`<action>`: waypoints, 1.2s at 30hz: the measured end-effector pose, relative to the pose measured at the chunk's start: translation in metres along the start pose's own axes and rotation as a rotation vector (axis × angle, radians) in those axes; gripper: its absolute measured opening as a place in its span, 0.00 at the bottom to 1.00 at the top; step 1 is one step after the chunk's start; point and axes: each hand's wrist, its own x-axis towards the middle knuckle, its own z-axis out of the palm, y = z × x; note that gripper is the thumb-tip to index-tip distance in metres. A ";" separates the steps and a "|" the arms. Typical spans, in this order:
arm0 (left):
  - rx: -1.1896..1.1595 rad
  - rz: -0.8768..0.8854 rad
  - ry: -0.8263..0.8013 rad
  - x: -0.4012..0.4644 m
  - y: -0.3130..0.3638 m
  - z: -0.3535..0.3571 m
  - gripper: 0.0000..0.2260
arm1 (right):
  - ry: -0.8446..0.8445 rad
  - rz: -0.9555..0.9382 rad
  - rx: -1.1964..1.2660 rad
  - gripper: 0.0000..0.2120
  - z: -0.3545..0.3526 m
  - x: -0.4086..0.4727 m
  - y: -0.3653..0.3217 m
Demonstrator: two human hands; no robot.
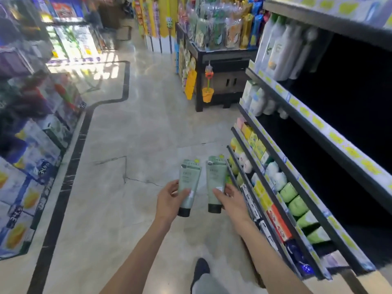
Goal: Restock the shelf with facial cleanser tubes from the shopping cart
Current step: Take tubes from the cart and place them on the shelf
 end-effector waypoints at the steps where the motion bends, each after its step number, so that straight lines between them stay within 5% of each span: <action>1: 0.012 -0.006 -0.015 0.019 0.006 0.010 0.16 | 0.012 0.006 0.002 0.13 -0.003 0.018 -0.005; 22: 0.196 0.034 -0.636 0.363 0.079 0.214 0.18 | 0.609 0.044 0.115 0.16 -0.057 0.261 -0.084; 29: 0.251 0.070 -0.863 0.446 0.097 0.248 0.10 | 0.815 0.099 0.162 0.19 -0.035 0.321 -0.097; 36: 0.293 0.041 -0.945 0.486 0.080 0.263 0.16 | 0.909 0.080 0.185 0.12 -0.041 0.368 -0.106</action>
